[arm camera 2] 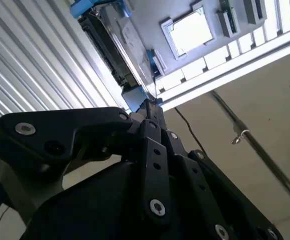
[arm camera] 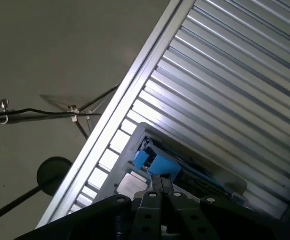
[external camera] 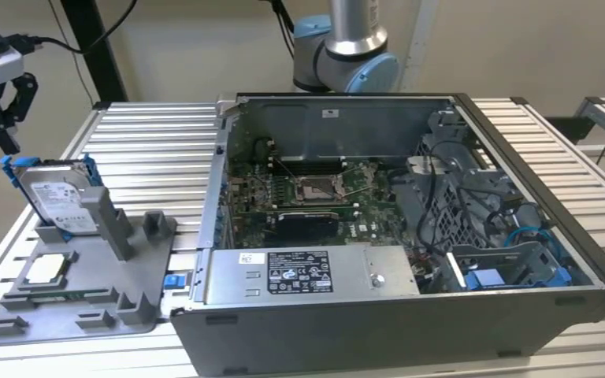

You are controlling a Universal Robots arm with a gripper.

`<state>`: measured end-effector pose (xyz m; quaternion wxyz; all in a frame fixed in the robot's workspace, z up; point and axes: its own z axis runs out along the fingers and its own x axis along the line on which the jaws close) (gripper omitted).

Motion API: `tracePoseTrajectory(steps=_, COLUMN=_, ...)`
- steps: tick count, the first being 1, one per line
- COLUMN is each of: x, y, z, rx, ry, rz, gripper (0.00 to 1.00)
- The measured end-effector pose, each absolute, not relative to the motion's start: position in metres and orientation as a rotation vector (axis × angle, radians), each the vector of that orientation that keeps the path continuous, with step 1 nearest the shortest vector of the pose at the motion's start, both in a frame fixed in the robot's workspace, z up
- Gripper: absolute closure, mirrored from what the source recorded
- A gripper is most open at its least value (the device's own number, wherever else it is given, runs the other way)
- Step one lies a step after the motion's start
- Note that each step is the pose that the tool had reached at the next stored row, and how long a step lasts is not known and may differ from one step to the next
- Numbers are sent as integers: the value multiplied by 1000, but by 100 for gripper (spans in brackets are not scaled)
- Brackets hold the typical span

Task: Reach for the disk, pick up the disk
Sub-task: 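Pick up the disk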

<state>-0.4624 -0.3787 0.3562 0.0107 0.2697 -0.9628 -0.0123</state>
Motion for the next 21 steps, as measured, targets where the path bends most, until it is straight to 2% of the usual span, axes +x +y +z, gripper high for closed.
tracePoseTrajectory(steps=21, x=-462, y=-379, z=356, rx=1211, ry=-2871, rz=-27, gripper=100)
